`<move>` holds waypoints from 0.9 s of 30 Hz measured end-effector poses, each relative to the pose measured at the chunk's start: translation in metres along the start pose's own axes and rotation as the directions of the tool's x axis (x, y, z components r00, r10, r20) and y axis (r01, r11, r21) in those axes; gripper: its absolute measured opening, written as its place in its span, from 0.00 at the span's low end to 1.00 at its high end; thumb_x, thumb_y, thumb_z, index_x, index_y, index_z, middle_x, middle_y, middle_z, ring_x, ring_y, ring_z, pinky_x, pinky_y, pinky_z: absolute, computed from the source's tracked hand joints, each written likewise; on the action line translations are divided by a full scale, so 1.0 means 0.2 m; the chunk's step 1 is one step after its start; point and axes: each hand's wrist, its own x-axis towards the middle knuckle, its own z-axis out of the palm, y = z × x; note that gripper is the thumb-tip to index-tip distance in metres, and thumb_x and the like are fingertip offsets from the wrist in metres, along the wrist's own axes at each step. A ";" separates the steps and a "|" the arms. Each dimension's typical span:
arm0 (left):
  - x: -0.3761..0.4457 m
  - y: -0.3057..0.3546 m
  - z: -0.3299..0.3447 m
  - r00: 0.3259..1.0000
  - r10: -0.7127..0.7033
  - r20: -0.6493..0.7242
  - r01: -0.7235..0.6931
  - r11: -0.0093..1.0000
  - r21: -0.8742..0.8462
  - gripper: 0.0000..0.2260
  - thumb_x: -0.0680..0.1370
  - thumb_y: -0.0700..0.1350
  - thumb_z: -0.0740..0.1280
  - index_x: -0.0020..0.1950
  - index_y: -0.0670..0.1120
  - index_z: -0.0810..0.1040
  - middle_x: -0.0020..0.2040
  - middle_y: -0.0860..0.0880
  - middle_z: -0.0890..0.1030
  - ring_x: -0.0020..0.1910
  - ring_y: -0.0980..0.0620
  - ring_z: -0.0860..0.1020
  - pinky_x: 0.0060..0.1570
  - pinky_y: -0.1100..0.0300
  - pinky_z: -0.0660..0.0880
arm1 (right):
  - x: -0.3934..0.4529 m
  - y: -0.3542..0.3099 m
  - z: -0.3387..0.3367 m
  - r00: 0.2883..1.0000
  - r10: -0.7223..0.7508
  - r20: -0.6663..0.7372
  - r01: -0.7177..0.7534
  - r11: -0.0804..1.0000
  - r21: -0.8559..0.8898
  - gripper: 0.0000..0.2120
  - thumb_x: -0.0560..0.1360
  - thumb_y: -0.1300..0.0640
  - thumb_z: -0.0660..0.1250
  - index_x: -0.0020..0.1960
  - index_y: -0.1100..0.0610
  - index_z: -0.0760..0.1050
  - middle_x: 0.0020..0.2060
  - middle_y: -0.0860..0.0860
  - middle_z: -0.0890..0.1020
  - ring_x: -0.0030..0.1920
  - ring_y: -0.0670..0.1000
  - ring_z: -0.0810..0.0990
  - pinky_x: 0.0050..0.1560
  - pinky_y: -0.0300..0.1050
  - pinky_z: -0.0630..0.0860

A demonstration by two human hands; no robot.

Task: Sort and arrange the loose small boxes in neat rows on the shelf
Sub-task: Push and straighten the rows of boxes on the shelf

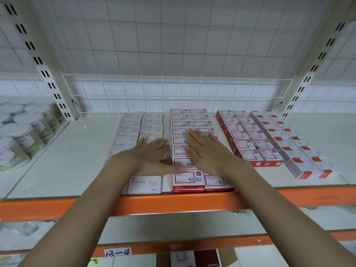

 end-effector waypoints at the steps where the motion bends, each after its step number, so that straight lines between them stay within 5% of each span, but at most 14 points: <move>1: 0.01 -0.02 0.00 1.000 -0.003 0.003 0.003 1.000 -0.029 0.43 0.69 0.74 0.46 0.76 0.52 0.39 0.76 0.55 0.39 0.73 0.59 0.36 0.71 0.51 0.33 | 0.01 0.00 0.00 1.000 0.001 0.003 -0.001 1.000 0.007 0.26 0.81 0.46 0.41 0.76 0.55 0.40 0.76 0.48 0.43 0.74 0.45 0.38 0.73 0.46 0.35; 5: 0.06 -0.09 0.01 0.994 -0.029 -0.104 0.022 0.998 -0.066 0.25 0.82 0.55 0.45 0.77 0.49 0.45 0.77 0.52 0.41 0.74 0.58 0.38 0.71 0.54 0.34 | 0.06 0.01 0.01 1.000 0.004 0.009 -0.004 1.000 0.009 0.26 0.81 0.46 0.41 0.76 0.55 0.40 0.76 0.48 0.42 0.74 0.45 0.38 0.73 0.46 0.35; 8: 0.12 -0.07 0.02 0.973 -0.078 -0.216 0.093 0.994 0.060 0.25 0.81 0.49 0.47 0.77 0.44 0.44 0.77 0.49 0.43 0.75 0.54 0.39 0.72 0.52 0.36 | 0.10 0.01 0.01 1.000 0.009 0.009 -0.009 1.000 0.006 0.27 0.81 0.46 0.40 0.76 0.55 0.41 0.76 0.49 0.43 0.74 0.45 0.38 0.73 0.46 0.35; 27: 0.22 0.02 0.06 0.972 -0.138 -0.190 0.179 0.960 0.216 0.27 0.80 0.58 0.43 0.75 0.50 0.36 0.76 0.51 0.38 0.75 0.50 0.38 0.71 0.42 0.35 | 0.15 0.01 0.05 0.999 0.028 0.035 -0.028 1.000 0.001 0.26 0.81 0.47 0.40 0.76 0.55 0.37 0.75 0.49 0.39 0.74 0.45 0.36 0.74 0.48 0.36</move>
